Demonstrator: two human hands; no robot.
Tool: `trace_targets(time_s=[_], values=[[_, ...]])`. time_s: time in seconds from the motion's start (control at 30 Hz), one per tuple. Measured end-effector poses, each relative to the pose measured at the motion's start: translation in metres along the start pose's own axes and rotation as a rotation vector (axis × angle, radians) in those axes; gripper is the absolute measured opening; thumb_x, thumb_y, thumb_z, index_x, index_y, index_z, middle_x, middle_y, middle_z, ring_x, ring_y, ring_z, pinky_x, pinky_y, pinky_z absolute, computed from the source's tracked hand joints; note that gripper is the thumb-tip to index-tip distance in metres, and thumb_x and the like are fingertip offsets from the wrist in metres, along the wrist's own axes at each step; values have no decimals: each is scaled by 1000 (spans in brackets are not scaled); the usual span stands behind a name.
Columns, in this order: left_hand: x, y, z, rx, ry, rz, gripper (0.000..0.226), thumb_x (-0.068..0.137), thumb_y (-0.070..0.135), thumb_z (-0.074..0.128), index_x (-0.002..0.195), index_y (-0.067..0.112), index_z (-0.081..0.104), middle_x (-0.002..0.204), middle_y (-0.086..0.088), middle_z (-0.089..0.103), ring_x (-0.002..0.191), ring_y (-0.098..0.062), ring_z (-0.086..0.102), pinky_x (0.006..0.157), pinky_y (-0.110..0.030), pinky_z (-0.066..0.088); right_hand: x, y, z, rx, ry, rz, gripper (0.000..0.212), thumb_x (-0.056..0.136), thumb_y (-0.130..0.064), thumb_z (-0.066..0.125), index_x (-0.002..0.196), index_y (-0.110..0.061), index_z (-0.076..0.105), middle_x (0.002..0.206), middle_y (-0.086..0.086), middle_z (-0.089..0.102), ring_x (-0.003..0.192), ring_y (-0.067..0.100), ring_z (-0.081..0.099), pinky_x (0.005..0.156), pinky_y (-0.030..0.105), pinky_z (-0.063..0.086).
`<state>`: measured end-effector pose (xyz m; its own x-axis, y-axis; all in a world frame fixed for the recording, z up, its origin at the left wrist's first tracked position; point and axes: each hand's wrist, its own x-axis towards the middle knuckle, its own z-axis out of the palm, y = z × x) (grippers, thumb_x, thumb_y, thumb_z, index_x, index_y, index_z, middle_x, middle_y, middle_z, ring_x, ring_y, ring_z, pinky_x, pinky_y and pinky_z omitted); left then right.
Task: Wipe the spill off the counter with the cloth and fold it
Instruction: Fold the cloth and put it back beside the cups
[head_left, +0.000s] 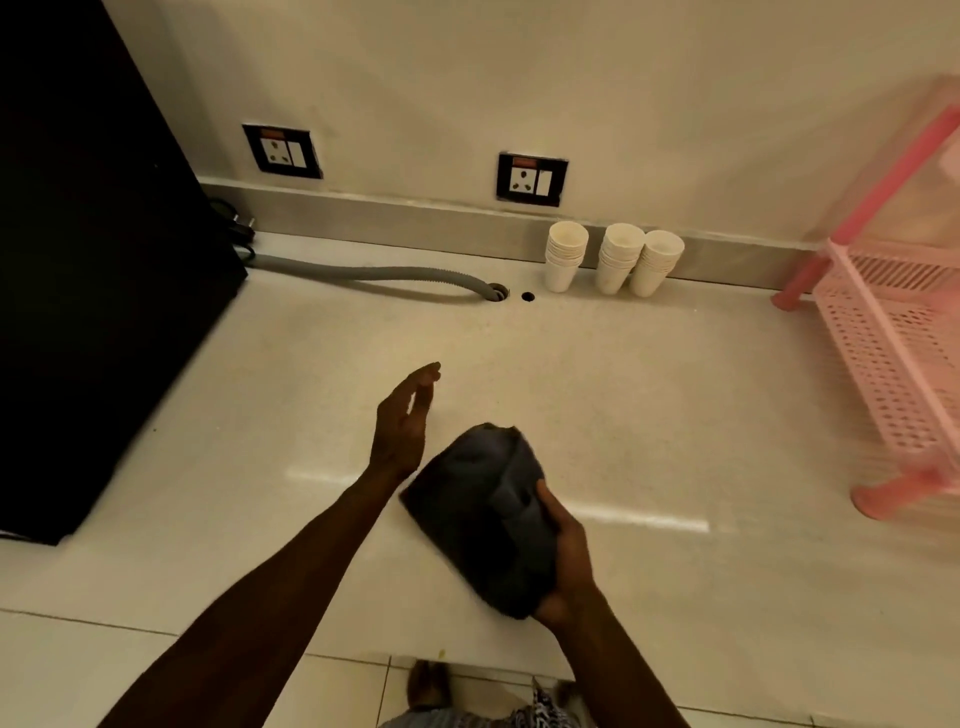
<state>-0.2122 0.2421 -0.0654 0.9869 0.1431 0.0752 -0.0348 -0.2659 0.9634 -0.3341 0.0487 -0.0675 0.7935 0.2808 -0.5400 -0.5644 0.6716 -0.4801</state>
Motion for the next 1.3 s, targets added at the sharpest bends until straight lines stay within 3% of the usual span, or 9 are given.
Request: trace_targets(time_s=[0.13, 0.23, 0.33, 0.5, 0.63, 0.77, 0.9, 1.1, 1.3], values=[[-23, 28, -17, 196, 84, 346, 51, 98, 50, 54, 134, 14, 63, 130, -1, 66, 125, -12, 56, 106, -25, 46, -6, -14, 0, 250, -76, -6, 63, 95, -58, 54, 141, -16, 61, 148, 17, 56, 135, 42, 54, 110, 56, 43], [-56, 52, -8, 223, -181, 435, 51, 90, 60, 65, 128, 25, 67, 112, 13, 68, 108, -5, 63, 89, -15, 47, -6, -25, 7, 278, 21, -115, 74, 94, -64, 52, 147, -11, 54, 153, 19, 50, 144, 40, 43, 121, 54, 31], [-84, 71, 20, 181, -459, 281, 79, 73, 71, 76, 140, 31, 58, 123, 24, 65, 112, 10, 61, 89, -3, 43, -7, -34, 19, 238, 115, -258, 76, 94, -66, 47, 143, -8, 57, 147, 21, 56, 140, 39, 49, 119, 51, 35], [-81, 93, 53, 55, -410, 107, 70, 79, 37, 84, 143, 26, 56, 129, 11, 69, 113, -7, 66, 97, -24, 58, -6, -48, 29, 74, 159, -429, 66, 96, -65, 39, 129, -16, 69, 127, 15, 72, 116, 28, 71, 84, 37, 62], [-65, 114, 66, -77, -400, 33, 41, 84, 7, 69, 123, 21, 67, 119, 4, 74, 113, -16, 70, 100, -41, 59, -13, -66, 16, -95, 203, -526, 53, 105, -53, 29, 138, -26, 60, 133, 2, 70, 127, 18, 62, 104, 39, 47], [-48, 139, 79, -77, -426, 104, 42, 83, -6, 65, 116, 19, 70, 114, 6, 74, 113, -12, 69, 103, -36, 57, -21, -95, -5, -328, 350, -621, 41, 101, -40, 54, 141, -38, 47, 149, -4, 53, 130, 12, 54, 106, 39, 44], [-30, 164, 92, -13, -514, 138, 38, 83, -5, 70, 109, 21, 71, 112, 10, 74, 111, -7, 69, 98, -24, 54, -38, -147, -28, -536, 629, -808, 75, 84, -38, 79, 140, -50, 30, 155, -1, 40, 141, 21, 42, 101, 36, 40], [-20, 209, 106, 48, -673, 252, 34, 81, -7, 75, 108, 14, 72, 110, 6, 74, 110, -14, 71, 99, -31, 57, -55, -233, -37, -1306, 6, -715, 78, 74, -56, 80, 142, -55, 43, 150, -32, 44, 147, 1, 34, 118, 35, 30], [-7, 217, 93, -19, -729, 201, 37, 80, -3, 81, 112, 11, 72, 111, 9, 74, 112, -16, 70, 100, -36, 57, -60, -257, -24, -1435, -210, -690, 23, 93, -20, 74, 115, -23, 70, 107, -7, 75, 101, 8, 68, 87, 23, 53]])
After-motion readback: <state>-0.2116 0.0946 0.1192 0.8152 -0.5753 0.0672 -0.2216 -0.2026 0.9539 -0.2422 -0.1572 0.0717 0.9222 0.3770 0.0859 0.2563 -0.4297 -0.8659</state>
